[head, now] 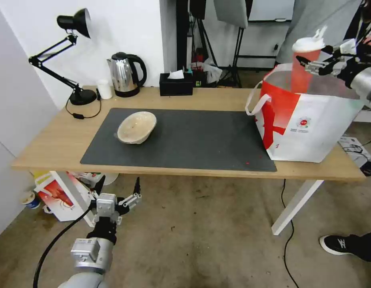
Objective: Pick up the trash from the table and place it into the takeout bag.
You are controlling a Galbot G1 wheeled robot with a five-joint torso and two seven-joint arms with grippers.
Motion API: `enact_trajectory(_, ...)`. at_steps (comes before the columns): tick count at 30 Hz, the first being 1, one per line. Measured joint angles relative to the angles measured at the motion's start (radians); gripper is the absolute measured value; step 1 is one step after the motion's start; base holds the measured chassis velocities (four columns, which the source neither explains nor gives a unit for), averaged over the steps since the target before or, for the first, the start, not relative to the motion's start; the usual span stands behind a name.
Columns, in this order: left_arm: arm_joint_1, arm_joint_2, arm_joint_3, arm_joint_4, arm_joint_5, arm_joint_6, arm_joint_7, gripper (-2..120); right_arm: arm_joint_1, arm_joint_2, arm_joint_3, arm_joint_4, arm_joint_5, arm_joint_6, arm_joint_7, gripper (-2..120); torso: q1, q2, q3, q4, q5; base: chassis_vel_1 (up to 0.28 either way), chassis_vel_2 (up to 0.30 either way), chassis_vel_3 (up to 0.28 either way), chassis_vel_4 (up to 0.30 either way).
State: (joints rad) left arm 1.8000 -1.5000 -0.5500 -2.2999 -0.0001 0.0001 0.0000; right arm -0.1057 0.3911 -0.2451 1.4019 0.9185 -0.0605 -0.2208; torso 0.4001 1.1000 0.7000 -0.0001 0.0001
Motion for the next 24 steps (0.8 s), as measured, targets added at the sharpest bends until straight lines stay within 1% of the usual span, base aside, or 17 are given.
enact_trajectory(1, 0.000, 0.000, 0.000, 0.000, 0.000, 0.000, 0.000, 100, 0.000, 0.000, 0.000, 0.000, 0.000, 0.000, 0.000, 91, 0.000, 0.000, 0.000, 0.0000, 0.0000, 0.000, 0.000, 0.000, 0.000)
enact_trajectory(3, 0.000, 0.000, 0.000, 0.000, 0.000, 0.000, 0.000, 100, -0.002, -0.007, 0.001, 0.010, -0.002, -0.018, 0.011, 97, 0.000, 0.000, 0.000, 0.0001, -0.0001, 0.000, 0.000, 0.000, 0.000)
enact_trajectory(5, 0.000, 0.000, 0.000, 0.000, 0.000, 0.000, 0.000, 100, -0.005, -0.020, 0.003, 0.029, -0.006, -0.049, 0.032, 100, 0.000, 0.000, 0.000, -0.0001, -0.0001, 0.000, 0.000, 0.000, 0.000)
enact_trajectory(17, 0.000, 0.000, 0.000, 0.000, 0.000, 0.000, 0.000, 100, -0.012, -0.017, 0.014, 0.037, -0.012, -0.066, 0.046, 100, 0.000, 0.000, 0.000, 0.0001, -0.0002, 0.000, 0.000, 0.000, 0.000)
enact_trajectory(24, 0.000, 0.000, 0.000, 0.000, 0.000, 0.000, 0.000, 100, -0.012, -0.025, 0.021, 0.063, -0.022, -0.101, 0.067, 100, 0.000, 0.000, 0.000, 0.0001, -0.0001, 0.000, 0.000, 0.000, 0.000)
